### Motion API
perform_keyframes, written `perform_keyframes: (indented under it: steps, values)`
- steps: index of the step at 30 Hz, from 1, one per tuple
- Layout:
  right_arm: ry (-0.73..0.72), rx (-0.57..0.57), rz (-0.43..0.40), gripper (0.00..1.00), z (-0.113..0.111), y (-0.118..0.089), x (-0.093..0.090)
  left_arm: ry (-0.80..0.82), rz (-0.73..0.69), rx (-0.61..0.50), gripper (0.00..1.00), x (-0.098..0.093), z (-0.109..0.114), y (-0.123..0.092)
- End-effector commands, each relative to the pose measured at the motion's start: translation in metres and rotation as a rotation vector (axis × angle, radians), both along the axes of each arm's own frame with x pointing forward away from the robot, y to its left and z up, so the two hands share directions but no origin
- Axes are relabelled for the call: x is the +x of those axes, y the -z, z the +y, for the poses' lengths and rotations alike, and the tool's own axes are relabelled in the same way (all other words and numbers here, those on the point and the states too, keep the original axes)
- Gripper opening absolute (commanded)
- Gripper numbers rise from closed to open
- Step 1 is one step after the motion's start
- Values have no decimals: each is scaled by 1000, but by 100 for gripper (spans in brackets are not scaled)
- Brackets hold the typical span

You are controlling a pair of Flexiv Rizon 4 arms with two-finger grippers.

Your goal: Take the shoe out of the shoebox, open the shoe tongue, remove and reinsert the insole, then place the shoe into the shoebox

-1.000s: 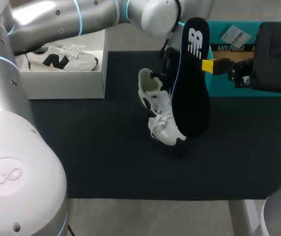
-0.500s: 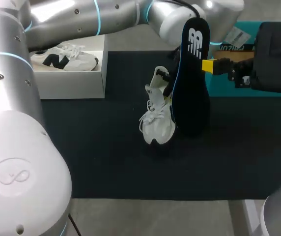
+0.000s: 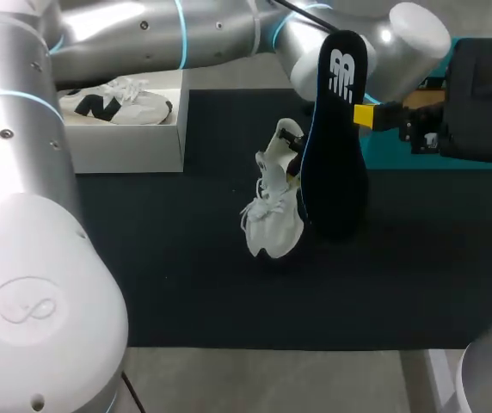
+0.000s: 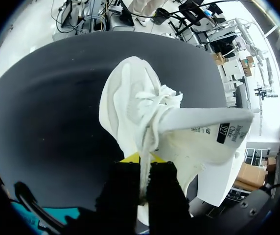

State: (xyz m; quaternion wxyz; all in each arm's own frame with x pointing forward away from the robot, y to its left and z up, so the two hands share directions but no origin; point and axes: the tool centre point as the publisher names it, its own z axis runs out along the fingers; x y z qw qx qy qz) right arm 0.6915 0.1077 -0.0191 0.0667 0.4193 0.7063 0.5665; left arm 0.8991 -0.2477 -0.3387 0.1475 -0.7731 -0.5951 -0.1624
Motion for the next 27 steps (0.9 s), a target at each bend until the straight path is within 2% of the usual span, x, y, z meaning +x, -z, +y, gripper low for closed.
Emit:
perform_keyframes:
  steps: [1, 13, 19, 27]
  values:
    - [14, 3, -9, 0, -1, -1, -19, -14, -3, -10, 0, -2, 3, -2]
    - [14, 3, -9, 0, -1, -1, -19, -148, -54, -16, 0, -3, -1, 9]
    - [14, 3, -9, 0, -1, -1, -19, -154, -45, -28, 0, 0, -2, 12]
    - [14, 3, -9, 0, -1, -1, -19, -205, -83, -38, 0, -2, 8, 5]
